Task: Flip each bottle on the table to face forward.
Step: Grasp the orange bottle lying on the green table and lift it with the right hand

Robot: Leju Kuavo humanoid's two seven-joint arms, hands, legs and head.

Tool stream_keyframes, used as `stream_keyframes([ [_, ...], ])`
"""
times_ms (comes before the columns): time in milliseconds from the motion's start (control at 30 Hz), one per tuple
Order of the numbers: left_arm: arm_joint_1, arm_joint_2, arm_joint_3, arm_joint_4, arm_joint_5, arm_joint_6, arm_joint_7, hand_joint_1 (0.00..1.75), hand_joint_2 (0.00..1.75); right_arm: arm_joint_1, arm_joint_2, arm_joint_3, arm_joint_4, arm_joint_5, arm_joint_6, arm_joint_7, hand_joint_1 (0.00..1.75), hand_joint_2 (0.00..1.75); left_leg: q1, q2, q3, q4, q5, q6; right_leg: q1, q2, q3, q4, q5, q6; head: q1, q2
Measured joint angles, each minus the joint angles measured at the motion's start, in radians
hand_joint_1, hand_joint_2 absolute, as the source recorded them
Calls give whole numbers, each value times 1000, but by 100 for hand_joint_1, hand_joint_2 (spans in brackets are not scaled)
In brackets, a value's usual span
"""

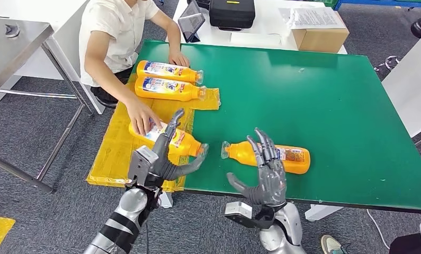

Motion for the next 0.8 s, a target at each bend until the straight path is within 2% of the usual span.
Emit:
stream_keyframes([
  [100,10,-27,0,-13,204,35,33,0,175,-3,4,-115,3,48,0,0,0,175,-1,0,0,0,0,0,-1,0,0,0,0,0,0,0],
  [267,17,-29,0,-14,339,18,57,0,175,0,8,-262,3,177,0,0,0,175,-1,1,0,0,0,0,0,0,0,0,0,0,0,0],
  [367,19,-27,0,-13,365,10,66,0,175,2,9,-331,2,224,0,0,0,175,0,1,0,0,0,0,0,0,0,0,0,0,0,0],
  [600,18,-28,-20,-10,352,25,65,0,175,-14,9,-422,20,344,0,0,0,175,0,1,0,0,0,0,0,1,-1,0,0,0,0,0],
  [800,20,-32,-80,-8,324,75,59,0,175,-96,-2,-485,173,354,0,20,0,175,0,2,0,0,0,0,0,1,0,0,1,1,0,0],
])
